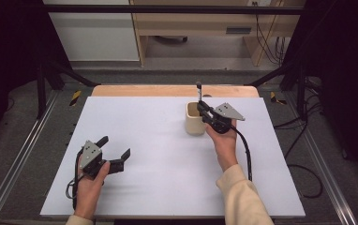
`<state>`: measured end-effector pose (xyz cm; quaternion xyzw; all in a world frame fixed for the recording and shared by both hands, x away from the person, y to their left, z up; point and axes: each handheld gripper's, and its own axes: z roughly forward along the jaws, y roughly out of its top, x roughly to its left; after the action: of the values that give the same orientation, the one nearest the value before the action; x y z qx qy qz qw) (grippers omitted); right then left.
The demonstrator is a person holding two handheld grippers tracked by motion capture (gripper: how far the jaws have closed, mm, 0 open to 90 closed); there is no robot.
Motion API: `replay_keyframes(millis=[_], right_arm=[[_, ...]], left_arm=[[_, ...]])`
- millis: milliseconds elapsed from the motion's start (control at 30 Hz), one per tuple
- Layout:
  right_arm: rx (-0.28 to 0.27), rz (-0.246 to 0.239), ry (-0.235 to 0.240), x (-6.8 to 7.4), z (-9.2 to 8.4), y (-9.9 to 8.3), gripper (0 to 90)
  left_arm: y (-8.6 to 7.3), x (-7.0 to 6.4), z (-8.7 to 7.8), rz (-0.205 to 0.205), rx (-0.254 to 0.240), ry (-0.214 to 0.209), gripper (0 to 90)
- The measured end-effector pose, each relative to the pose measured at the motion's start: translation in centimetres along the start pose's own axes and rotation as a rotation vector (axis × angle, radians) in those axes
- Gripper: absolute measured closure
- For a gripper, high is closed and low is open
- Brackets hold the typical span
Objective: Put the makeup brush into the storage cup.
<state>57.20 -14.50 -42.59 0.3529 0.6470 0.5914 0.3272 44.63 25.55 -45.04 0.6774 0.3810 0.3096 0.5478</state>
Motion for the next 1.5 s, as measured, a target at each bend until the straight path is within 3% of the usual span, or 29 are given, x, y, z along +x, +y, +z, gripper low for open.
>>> replay_keyframes(millis=[233, 400, 700, 900, 1067, 1200, 1500], right_arm=[[0.03, 0.031, 0.01, 0.3, -0.6, 0.3, 58.3], [0.013, 0.023, 0.008, 0.4, -1.6, 1.0, 53.2], [0.035, 0.007, -0.002, 0.2, -2.3, 1.4, 46.8], [0.062, 0.001, -0.024, 0.5, -2.5, 1.8, 33.3], [0.102, 0.024, -0.043, 0.7, -2.7, 2.2, 25.9], [0.095, 0.042, -0.043, 0.9, -2.9, 2.5, 22.8], [0.109, -0.001, -0.053, 1.6, -3.5, 3.0, 17.2]], left_arm=[[0.0, 0.1, 0.0, -0.006, -0.004, 0.002, 1.2], [0.0, 0.0, 0.0, -0.004, -0.005, 0.001, 1.2], [0.0, 0.2, -0.1, -0.004, -0.004, 0.006, 1.2], [0.0, 0.2, -0.1, -0.002, -0.004, 0.004, 1.2], [0.0, 0.3, -0.1, -0.001, -0.003, 0.006, 1.2], [0.0, 0.3, -0.1, -0.006, -0.003, 0.009, 1.2], [0.0, 0.4, -0.1, -0.007, -0.007, 0.01, 1.2]])
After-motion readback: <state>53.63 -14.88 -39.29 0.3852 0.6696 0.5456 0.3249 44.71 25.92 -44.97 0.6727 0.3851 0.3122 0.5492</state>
